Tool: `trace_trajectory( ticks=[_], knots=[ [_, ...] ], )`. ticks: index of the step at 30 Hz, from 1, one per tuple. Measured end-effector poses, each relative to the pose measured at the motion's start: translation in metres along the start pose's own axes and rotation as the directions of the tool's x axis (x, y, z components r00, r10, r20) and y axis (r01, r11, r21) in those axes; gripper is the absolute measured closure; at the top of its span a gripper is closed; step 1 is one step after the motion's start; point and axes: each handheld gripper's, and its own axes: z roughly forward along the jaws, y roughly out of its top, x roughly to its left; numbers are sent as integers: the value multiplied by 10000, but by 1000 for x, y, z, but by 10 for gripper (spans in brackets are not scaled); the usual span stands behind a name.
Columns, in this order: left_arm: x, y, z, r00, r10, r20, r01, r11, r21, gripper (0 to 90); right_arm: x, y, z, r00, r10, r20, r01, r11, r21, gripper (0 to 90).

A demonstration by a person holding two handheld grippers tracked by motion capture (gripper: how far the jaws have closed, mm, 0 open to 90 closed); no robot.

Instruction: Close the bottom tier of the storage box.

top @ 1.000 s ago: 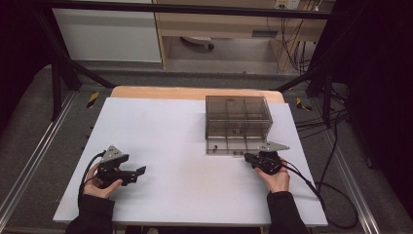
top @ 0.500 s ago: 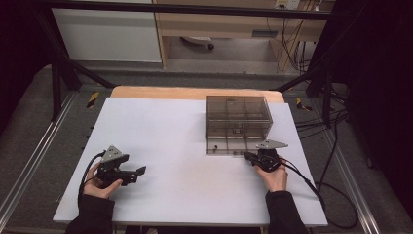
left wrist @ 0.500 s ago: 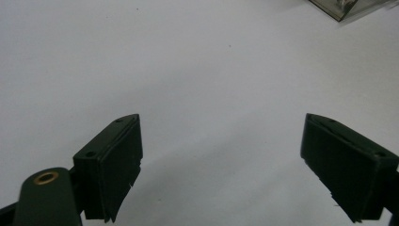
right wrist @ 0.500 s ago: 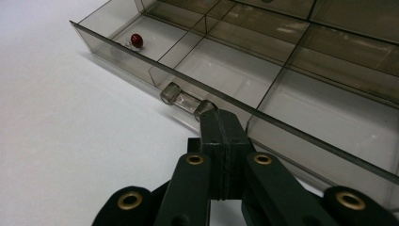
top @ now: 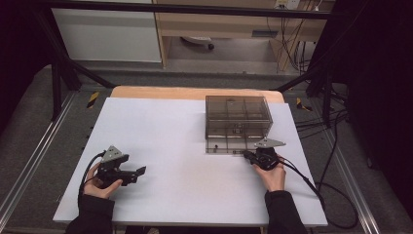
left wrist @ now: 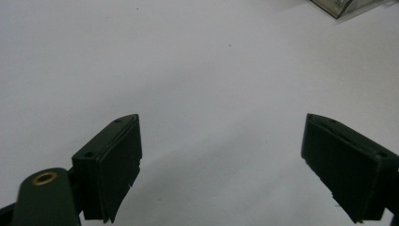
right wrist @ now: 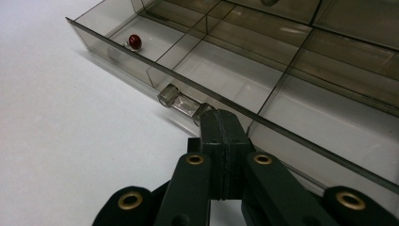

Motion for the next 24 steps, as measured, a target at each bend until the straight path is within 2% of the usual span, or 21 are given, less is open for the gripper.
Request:
trace_trajectory(
  ticks=[24],
  knots=[
    [0,0,1,10000,-1,-22,1,10000,40,117,-7,5,6,9999,82,145,-81,9999,-106,900]
  ],
)
